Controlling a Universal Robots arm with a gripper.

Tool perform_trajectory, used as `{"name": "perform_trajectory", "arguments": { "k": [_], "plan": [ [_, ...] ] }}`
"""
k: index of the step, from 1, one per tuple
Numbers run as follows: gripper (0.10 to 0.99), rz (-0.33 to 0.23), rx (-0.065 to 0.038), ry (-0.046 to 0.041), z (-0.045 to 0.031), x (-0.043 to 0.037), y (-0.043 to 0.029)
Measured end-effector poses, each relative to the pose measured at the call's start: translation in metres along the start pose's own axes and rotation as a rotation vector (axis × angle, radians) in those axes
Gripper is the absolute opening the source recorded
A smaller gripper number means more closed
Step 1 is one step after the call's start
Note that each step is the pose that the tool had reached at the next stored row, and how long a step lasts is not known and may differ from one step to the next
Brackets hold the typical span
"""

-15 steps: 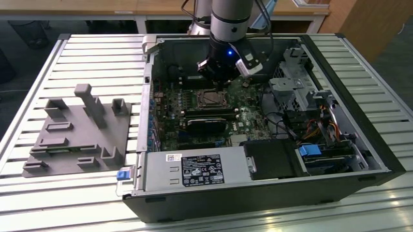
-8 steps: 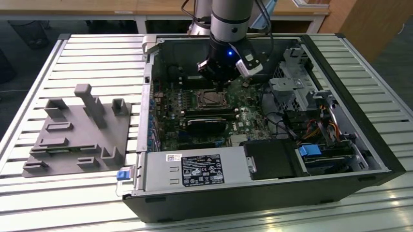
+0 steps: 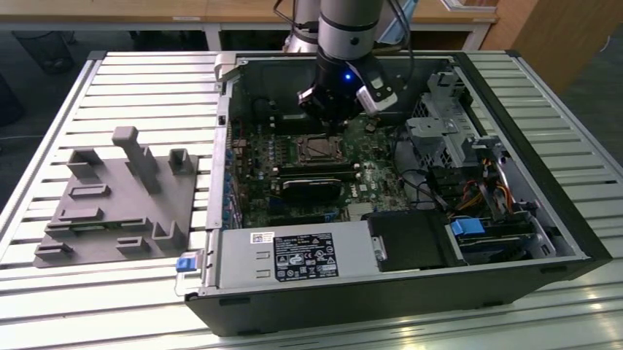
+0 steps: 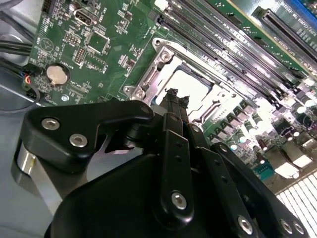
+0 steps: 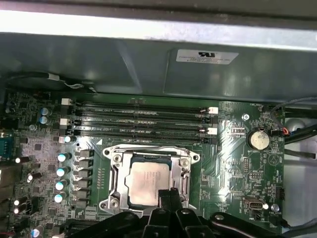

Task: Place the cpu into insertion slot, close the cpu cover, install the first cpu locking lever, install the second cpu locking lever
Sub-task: 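Install the second cpu locking lever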

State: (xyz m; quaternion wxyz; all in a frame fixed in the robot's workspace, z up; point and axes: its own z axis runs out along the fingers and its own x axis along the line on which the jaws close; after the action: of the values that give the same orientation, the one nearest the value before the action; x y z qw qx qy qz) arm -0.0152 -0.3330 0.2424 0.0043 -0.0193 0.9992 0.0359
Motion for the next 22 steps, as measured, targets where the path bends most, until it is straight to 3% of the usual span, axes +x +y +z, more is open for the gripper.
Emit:
{"name": "perform_trajectory", "arguments": {
  "k": [3,7,9,22],
  "plan": [
    [0.106,0.0,0.0,-0.0001,-0.0009,0.0001,-0.0032],
    [0.106,0.001,-0.001,0.0028,-0.0016,0.0004,-0.0125],
    [0.106,0.005,-0.002,0.0073,-0.0015,0.0005,-0.0143],
    [0.106,0.007,-0.004,0.0074,-0.0014,0.001,-0.0254]
  ]
}}
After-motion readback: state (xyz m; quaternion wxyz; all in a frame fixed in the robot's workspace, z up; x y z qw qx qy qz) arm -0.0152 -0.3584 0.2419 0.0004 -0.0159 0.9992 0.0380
